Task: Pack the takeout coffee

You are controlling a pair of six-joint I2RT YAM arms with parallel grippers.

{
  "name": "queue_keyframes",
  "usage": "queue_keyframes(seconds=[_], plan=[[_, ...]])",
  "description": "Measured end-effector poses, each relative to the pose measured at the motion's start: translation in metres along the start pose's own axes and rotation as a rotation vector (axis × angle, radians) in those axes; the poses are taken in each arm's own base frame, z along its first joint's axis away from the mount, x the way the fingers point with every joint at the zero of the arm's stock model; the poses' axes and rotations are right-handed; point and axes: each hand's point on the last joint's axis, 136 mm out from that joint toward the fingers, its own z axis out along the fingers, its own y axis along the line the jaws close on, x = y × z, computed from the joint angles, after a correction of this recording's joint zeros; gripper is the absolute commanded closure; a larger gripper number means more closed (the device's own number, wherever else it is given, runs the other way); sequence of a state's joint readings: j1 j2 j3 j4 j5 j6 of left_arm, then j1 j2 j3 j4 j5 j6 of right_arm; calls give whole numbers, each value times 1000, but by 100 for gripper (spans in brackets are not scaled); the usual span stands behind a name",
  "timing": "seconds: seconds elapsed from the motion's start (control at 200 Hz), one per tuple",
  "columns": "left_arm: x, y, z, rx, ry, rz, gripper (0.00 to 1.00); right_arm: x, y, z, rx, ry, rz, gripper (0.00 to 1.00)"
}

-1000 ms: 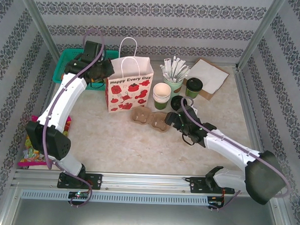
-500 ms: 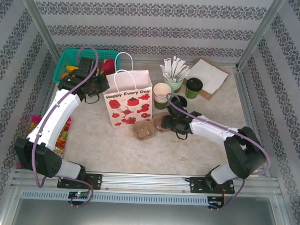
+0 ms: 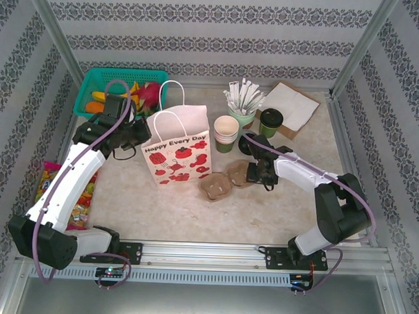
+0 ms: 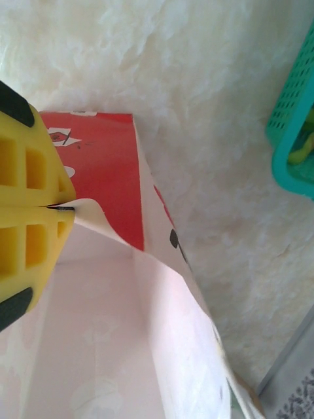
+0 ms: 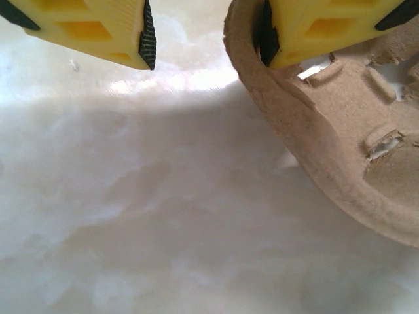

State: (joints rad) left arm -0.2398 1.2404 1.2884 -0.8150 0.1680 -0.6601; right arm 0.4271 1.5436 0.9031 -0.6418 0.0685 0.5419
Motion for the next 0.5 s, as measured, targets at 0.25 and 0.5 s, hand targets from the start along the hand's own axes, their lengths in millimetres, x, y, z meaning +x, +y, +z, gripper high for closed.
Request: queue_keyframes(seconds=[0.25,0.5], plan=[[31,-25,4,75,88,24,100,3,-34,-11,55,11,72,51],[54,-44,3,113,146,43,100,4,-75,-27,81,-19,140,49]])
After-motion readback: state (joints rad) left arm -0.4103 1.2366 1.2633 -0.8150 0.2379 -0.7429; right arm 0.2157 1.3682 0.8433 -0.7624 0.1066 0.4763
